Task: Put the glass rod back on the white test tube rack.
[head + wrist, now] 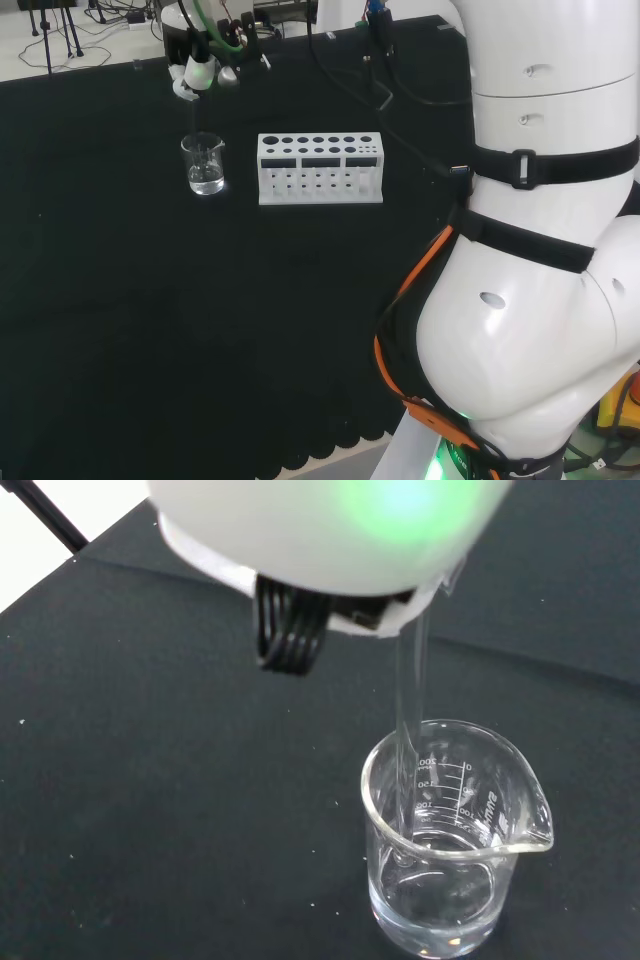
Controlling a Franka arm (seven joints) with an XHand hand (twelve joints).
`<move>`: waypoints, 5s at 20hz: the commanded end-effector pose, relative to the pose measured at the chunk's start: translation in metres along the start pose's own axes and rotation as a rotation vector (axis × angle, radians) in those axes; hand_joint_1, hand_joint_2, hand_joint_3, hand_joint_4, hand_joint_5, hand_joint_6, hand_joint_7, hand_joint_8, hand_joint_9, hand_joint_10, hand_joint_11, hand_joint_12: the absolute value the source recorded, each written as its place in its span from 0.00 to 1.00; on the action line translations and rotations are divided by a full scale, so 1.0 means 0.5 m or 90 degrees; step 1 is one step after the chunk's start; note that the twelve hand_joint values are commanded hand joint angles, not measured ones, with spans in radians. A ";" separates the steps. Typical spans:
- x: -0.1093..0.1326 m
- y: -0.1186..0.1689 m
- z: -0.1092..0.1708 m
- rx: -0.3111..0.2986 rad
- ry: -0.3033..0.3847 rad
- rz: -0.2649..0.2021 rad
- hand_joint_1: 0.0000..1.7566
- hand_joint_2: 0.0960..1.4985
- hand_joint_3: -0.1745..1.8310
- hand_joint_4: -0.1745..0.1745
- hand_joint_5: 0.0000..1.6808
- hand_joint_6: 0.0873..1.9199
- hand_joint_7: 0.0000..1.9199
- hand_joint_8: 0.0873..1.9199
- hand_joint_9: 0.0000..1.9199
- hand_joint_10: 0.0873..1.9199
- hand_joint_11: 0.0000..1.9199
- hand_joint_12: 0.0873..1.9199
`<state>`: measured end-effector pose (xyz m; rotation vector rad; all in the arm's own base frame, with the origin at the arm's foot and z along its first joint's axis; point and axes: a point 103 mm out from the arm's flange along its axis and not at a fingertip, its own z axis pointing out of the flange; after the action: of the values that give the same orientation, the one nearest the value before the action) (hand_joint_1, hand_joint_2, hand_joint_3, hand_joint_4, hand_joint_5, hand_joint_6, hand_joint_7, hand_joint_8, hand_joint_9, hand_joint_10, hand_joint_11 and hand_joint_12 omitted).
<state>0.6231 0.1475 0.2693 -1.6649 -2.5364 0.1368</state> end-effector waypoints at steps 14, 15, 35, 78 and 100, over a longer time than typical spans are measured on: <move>-0.042 -0.066 -0.074 -0.041 0.016 0.052 0.70 0.26 0.56 0.00 0.81 0.30 0.85 0.43 0.95 0.32 0.65 0.37; -0.046 -0.073 -0.081 -0.041 0.013 0.055 0.70 0.26 0.56 0.00 0.81 0.30 0.85 0.43 0.95 0.32 0.65 0.37; -0.194 -0.175 -0.197 -0.096 0.012 0.142 0.70 0.26 0.56 0.00 0.81 0.30 0.85 0.43 0.95 0.32 0.65 0.37; -0.274 -0.322 -0.239 -0.116 -0.012 0.190 0.70 0.26 0.56 0.00 0.81 0.30 0.85 0.43 0.95 0.32 0.66 0.37; -0.259 -0.310 -0.156 -0.076 0.007 0.173 0.70 0.26 0.56 0.00 0.82 0.30 0.85 0.43 0.95 0.32 0.66 0.37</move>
<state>0.5345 -0.0333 0.3752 -2.0610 -2.3482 -0.0179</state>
